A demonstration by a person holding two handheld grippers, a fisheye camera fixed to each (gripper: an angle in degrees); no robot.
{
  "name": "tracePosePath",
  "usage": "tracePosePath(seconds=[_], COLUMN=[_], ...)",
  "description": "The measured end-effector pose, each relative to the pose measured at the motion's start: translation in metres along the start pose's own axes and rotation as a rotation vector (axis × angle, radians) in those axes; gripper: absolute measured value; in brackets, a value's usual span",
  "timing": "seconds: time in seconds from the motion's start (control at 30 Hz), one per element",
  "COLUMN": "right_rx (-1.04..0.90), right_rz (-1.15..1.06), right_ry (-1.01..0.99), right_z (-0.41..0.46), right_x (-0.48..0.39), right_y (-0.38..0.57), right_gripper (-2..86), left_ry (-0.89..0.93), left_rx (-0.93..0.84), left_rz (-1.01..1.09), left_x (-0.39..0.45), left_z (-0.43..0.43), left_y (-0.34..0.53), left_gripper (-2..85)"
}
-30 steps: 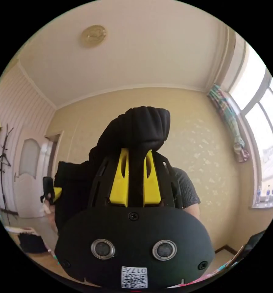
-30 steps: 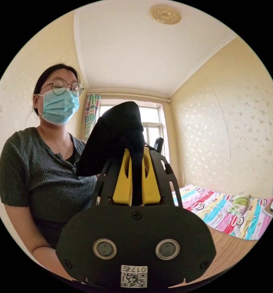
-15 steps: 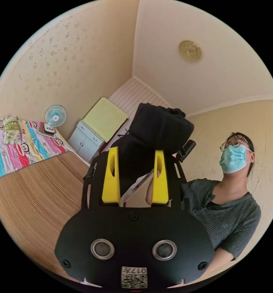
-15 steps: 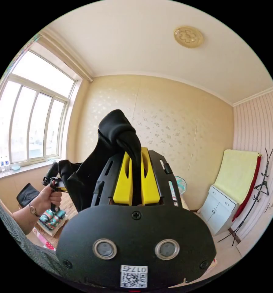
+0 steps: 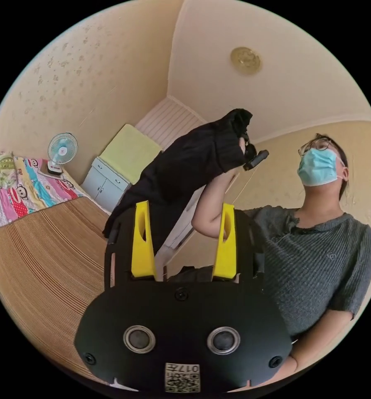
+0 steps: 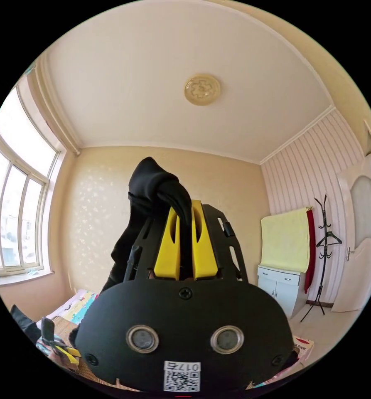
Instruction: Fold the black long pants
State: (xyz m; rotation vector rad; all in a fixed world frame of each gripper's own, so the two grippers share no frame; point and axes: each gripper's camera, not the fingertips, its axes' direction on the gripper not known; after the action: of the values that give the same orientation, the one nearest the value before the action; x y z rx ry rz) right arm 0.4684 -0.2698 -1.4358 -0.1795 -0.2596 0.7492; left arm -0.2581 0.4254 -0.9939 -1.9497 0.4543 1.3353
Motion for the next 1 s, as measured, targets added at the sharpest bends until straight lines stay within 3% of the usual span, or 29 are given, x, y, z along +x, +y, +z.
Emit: tracePosePath(seconds=[0.07, 0.13, 0.2, 0.27, 0.33, 0.4, 0.5, 0.57, 0.67, 0.7, 0.87, 1.0], right_rx=[0.033, 0.053, 0.058, 0.036, 0.006, -0.02, -0.084, -0.124, -0.133, -0.132, -0.232, -0.303], right_rz=[-0.009, -0.015, -0.015, -0.02, -0.021, 0.002, 0.037, 0.077, 0.057, 0.036, -0.067, -0.124], right_ry=[0.045, 0.045, 0.008, -0.045, -0.076, -0.078, -0.139, -0.282, -0.441, -0.463, -0.707, -0.681], right_z=[-0.001, -0.001, 0.0, 0.008, 0.018, 0.029, 0.044, 0.052, 0.069, 0.074, 0.137, 0.189], right_x=[-0.009, -0.014, -0.015, -0.013, -0.007, 0.004, 0.03, 0.053, 0.064, 0.062, 0.058, 0.044], right_y=[-0.01, -0.016, -0.023, -0.032, -0.037, -0.039, -0.044, -0.047, -0.055, -0.058, -0.088, -0.086], right_gripper=[5.0, 5.0, 5.0, 5.1, 5.2, 5.4, 6.0, 6.6, 7.4, 7.4, 7.1, 5.9], left_ry=[-0.114, -0.374, -0.465, -0.435, -0.403, -0.404, -0.433, -0.473, -0.642, -0.689, -0.565, -0.737], left_rx=[-0.009, 0.095, 0.2, 0.303, 0.451, 0.481, 0.578, 0.651, 0.701, 0.706, 0.745, 0.735], left_rz=[0.096, 0.12, 0.154, 0.19, 0.257, 0.299, 0.343, 0.396, 0.528, 0.519, 0.396, 0.342], left_x=[0.036, 0.072, 0.09, 0.104, 0.123, 0.135, 0.164, 0.185, 0.22, 0.227, 0.22, 0.208], left_z=[0.01, 0.006, -0.006, -0.026, -0.058, -0.08, -0.117, -0.138, -0.165, -0.176, -0.233, -0.246], left_y=[-0.023, -0.052, -0.071, -0.087, -0.102, -0.118, -0.137, -0.146, -0.172, -0.187, -0.218, -0.22], left_gripper=[26.0, 26.9, 26.1, 22.9, 10.5, 7.5, 6.4, 6.3, 6.1, 6.0, 5.9, 5.9])
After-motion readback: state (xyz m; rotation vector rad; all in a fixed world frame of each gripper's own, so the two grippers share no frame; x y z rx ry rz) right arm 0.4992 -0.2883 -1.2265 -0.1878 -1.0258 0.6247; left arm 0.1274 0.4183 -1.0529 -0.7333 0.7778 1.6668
